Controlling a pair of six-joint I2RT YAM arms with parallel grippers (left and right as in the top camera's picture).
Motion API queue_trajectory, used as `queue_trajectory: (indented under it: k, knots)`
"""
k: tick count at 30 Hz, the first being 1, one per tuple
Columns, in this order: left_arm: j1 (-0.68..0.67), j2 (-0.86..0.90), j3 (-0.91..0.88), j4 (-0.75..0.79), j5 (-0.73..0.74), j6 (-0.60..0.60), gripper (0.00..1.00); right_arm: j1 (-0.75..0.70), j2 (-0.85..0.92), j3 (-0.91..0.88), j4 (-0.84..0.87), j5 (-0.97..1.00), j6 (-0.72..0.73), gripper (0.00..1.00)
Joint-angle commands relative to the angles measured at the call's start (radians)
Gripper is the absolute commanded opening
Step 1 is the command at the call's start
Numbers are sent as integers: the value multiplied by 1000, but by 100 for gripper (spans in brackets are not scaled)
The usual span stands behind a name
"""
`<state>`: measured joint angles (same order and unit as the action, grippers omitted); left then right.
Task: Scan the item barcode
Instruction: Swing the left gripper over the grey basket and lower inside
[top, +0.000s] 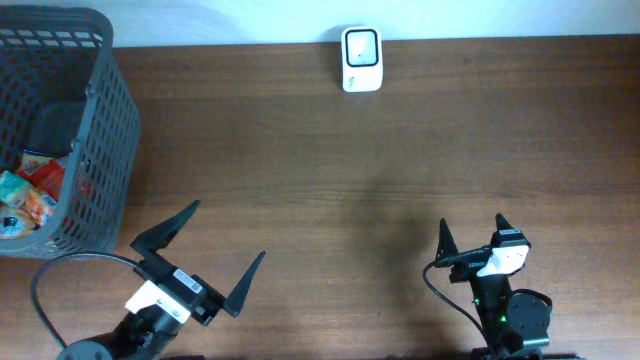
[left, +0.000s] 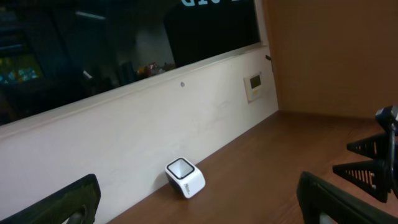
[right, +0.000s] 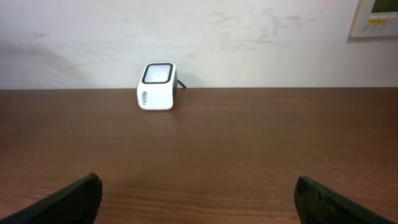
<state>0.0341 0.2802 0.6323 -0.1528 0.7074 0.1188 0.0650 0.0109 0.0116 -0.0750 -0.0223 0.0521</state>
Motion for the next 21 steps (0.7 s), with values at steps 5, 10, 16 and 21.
queue_trajectory:
  k: [5, 10, 16, 21]
  knots:
    - [3, 108, 195, -147, -198, -43, 99, -6, -5, -6, -5, 12, 4, 98]
    - [3, 363, 482, -541, -359, -42, 99, -6, -5, -6, -5, 12, 4, 98]
    - [3, 546, 595, -631, -146, -42, 99, -6, -5, -6, -5, 12, 4, 98]
    - [3, 596, 639, -615, -171, -56, 99, -6, -5, -6, -5, 12, 4, 98]
